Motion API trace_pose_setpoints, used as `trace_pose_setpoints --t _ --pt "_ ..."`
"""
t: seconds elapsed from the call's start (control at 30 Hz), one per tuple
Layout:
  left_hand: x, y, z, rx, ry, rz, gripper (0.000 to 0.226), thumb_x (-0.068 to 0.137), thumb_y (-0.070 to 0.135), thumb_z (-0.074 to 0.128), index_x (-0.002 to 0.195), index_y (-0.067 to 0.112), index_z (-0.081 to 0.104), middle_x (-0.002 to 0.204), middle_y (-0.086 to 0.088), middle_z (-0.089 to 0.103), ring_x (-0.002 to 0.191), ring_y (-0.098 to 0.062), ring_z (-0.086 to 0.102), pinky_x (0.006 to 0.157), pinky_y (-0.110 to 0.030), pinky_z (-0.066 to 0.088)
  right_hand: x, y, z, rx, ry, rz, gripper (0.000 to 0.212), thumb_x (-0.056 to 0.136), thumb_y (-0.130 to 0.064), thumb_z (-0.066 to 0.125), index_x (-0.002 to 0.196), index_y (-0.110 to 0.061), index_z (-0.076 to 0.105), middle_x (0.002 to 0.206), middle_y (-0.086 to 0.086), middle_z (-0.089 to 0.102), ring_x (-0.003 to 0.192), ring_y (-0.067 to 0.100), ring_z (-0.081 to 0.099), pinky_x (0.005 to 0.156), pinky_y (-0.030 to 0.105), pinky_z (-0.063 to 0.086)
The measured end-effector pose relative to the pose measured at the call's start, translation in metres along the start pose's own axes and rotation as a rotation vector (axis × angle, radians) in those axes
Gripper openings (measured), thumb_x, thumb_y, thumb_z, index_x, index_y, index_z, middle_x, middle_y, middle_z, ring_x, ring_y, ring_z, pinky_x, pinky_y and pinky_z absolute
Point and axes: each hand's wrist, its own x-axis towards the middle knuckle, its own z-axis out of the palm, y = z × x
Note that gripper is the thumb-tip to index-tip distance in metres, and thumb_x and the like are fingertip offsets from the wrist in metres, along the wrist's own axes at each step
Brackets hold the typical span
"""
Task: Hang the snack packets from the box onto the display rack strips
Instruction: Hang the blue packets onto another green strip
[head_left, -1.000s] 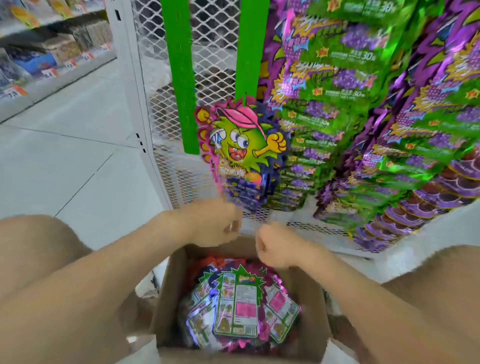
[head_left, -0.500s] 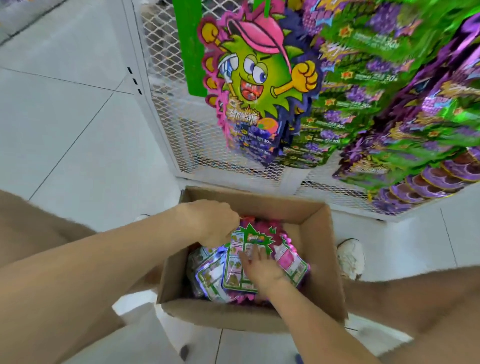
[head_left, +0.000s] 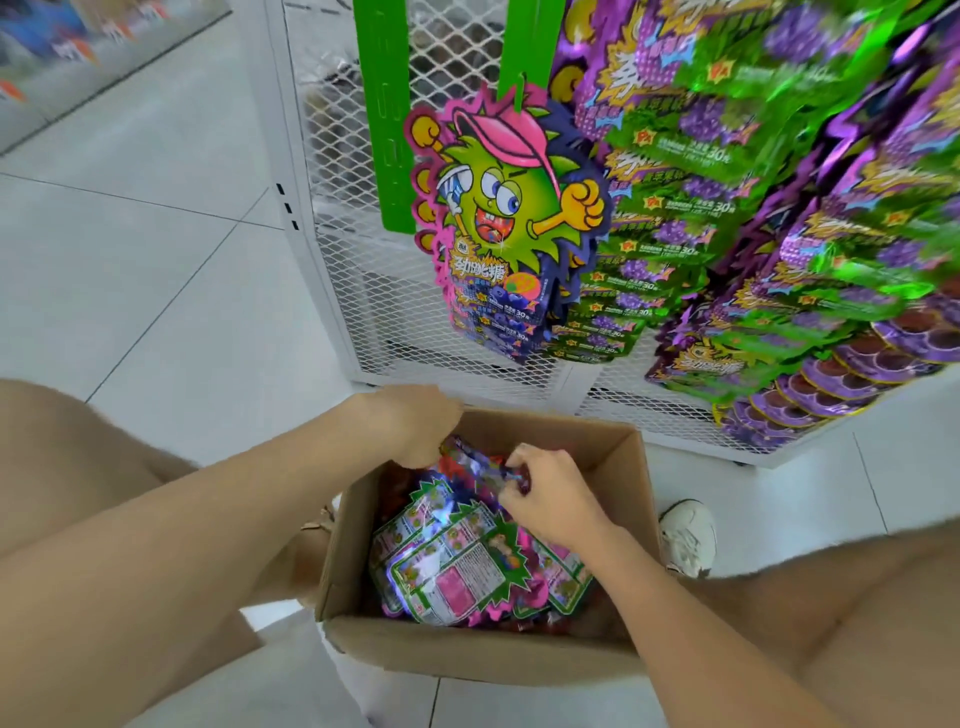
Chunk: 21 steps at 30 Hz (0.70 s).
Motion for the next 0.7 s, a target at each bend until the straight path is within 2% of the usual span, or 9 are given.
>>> trace_pose_setpoints --t 0.07,0.17,0.3,0.4,0.47,0.53,0.57,0.63,0.7 --pt "-0.006 -0.003 -0.010 -0.108 0.057 -0.081 0.048 0.098 0.021 0.064 0.138 0.000 0.046 0.105 -0.011 0.057 0.106 -0.035 0.064 0.073 -0.039 0.050 0.003 -0.011 -0.024 0.169 0.157 0.038 0.010 0.089 -0.026 0.064 0.088 -0.025 0.054 0.060 -0.006 0.054 0.052 0.006 0.043 0.055 0.027 0.040" --pt "-0.018 -0.008 -0.022 -0.267 0.121 -0.150 0.065 0.090 0.036 0.080 0.130 -0.004 0.049 0.086 0.000 0.037 0.110 -0.034 0.063 0.081 -0.040 0.050 0.008 -0.029 -0.059 0.369 0.312 0.041 0.018 0.093 -0.015 0.062 0.083 -0.012 0.047 0.062 0.000 0.042 0.053 0.010 0.032 0.054 0.034 0.029" --pt "-0.020 -0.023 -0.022 -0.560 0.235 -0.189 0.067 0.069 0.049 0.096 0.110 0.016 0.055 0.103 -0.002 0.061 0.102 -0.029 0.062 0.070 -0.030 0.044 0.006 -0.045 -0.085 0.804 0.524 0.168 0.026 0.097 -0.010 0.061 0.078 -0.018 0.045 0.066 -0.002 0.038 0.049 0.006 0.030 0.048 0.024 0.027" --pt "-0.026 -0.032 -0.029 -0.926 0.352 -0.193 0.082 0.061 0.039 0.102 0.128 0.019 0.060 0.118 -0.001 0.065 0.104 -0.027 0.064 0.083 -0.034 0.055 0.005 -0.046 -0.087 1.139 0.574 0.334 0.015 0.092 -0.013 0.065 0.081 -0.016 0.054 0.071 0.003 0.042 0.065 0.015 0.037 0.060 0.029 0.031" --pt "-0.032 -0.033 -0.039 -1.057 0.424 -0.110 0.063 0.066 0.025 0.101 0.117 0.019 0.064 0.114 -0.009 0.068 0.098 -0.026 0.065 0.085 -0.039 0.056 0.006 -0.042 -0.089 1.006 0.535 0.449 0.015 0.083 -0.018 0.071 0.078 -0.012 0.057 0.065 0.001 0.049 0.064 0.020 0.045 0.063 0.035 0.046" --pt "-0.038 -0.031 -0.050 -0.974 0.560 -0.022 0.049 0.067 0.016 0.100 0.100 0.022 0.064 0.098 -0.002 0.067 0.087 -0.020 0.061 0.075 -0.032 0.051 0.001 -0.046 -0.096 0.529 0.492 0.454 0.021 0.074 -0.027 0.075 0.083 -0.014 0.062 0.072 0.000 0.060 0.072 0.027 0.059 0.070 0.040 0.055" --pt "-0.039 -0.032 -0.055 -0.864 0.638 0.006 0.045 0.066 0.017 0.100 0.094 0.024 0.065 0.090 0.002 0.067 0.082 -0.018 0.061 0.071 -0.030 0.049 -0.002 -0.051 -0.098 0.237 0.507 0.420 0.034 0.072 -0.029 0.077 0.098 -0.015 0.062 0.091 0.002 0.063 0.087 0.030 0.062 0.079 0.042 0.055" --pt "-0.041 -0.029 -0.065 -0.588 0.721 0.034 0.037 0.066 0.027 0.099 0.089 0.029 0.070 0.080 0.011 0.068 0.079 -0.014 0.065 0.070 -0.031 0.050 -0.011 -0.067 -0.102 -0.044 0.602 0.192 0.063 0.071 -0.024 0.077 0.128 -0.017 0.049 0.122 0.006 0.050 0.113 0.028 0.052 0.097 0.044 0.048" --pt "-0.045 -0.026 -0.075 -0.439 0.715 0.062 0.034 0.067 0.035 0.098 0.092 0.029 0.076 0.077 0.018 0.069 0.078 -0.010 0.068 0.072 -0.035 0.057 -0.018 -0.088 -0.108 -0.039 0.641 -0.138 0.070 0.071 -0.018 0.070 0.136 -0.020 0.043 0.127 0.002 0.042 0.122 0.024 0.045 0.103 0.037 0.042"
